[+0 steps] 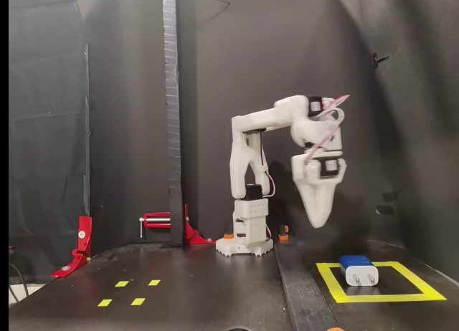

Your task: Grasp the block and place it in the designated area.

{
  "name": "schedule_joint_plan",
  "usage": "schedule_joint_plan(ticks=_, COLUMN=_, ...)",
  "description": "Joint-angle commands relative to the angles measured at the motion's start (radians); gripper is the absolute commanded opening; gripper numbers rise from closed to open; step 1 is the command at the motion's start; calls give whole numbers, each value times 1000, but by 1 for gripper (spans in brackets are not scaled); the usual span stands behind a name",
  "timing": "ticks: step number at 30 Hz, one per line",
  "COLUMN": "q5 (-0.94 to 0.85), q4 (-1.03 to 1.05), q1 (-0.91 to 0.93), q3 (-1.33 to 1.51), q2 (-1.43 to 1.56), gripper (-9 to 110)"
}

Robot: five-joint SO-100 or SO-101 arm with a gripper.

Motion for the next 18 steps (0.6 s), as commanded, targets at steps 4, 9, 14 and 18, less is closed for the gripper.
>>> schedule_joint_plan(ticks=4, q5=-46, q4=-6, q1=204, q3=-41, q2=-14, gripper=0)
schedule_joint_plan(ticks=9, q5=-114, q4=-9, q1=368, q3=-41, q2=-71, gripper=0)
schedule_joint_plan(ticks=14, q5=-166, q4=-38, q1=465, q3=-41, q2=-100, gripper=0)
schedule_joint_plan(ticks=18, q5=-184, q4=-43, q1=476, q3=-41, q2=-97, gripper=0)
